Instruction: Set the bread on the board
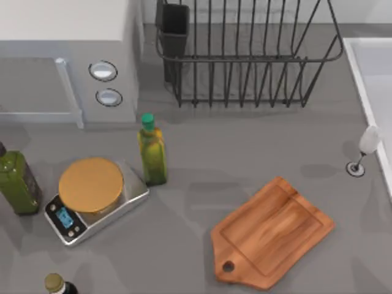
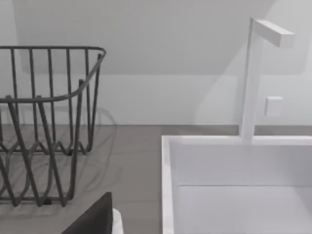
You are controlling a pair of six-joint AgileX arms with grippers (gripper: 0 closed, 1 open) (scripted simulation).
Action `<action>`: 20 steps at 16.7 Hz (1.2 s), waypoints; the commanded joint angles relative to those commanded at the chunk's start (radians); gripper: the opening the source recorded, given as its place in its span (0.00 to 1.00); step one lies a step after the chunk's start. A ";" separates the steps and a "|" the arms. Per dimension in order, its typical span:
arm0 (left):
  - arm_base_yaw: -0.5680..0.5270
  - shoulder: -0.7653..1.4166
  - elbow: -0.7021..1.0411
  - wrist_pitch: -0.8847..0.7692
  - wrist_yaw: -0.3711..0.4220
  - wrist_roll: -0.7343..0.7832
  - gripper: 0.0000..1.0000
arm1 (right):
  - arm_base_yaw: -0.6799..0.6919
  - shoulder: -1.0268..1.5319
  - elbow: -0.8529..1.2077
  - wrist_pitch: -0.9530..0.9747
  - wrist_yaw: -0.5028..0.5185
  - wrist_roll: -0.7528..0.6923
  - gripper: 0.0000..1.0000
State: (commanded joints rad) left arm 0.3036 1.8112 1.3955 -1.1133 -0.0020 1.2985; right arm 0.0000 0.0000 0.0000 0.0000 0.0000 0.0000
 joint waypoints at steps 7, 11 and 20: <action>-0.022 0.027 0.037 -0.049 -0.001 0.000 0.00 | 0.000 0.000 0.000 0.000 0.000 0.000 1.00; -0.049 -0.028 0.065 -0.069 -0.002 -0.061 0.00 | 0.000 0.000 0.000 0.000 0.000 0.000 1.00; -0.465 -0.187 0.321 -0.173 0.024 -0.754 0.00 | 0.000 0.000 0.000 0.000 0.000 0.000 1.00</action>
State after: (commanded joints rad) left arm -0.1615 1.6245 1.7168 -1.2861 0.0222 0.5441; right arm 0.0000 0.0000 0.0000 0.0000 0.0000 0.0000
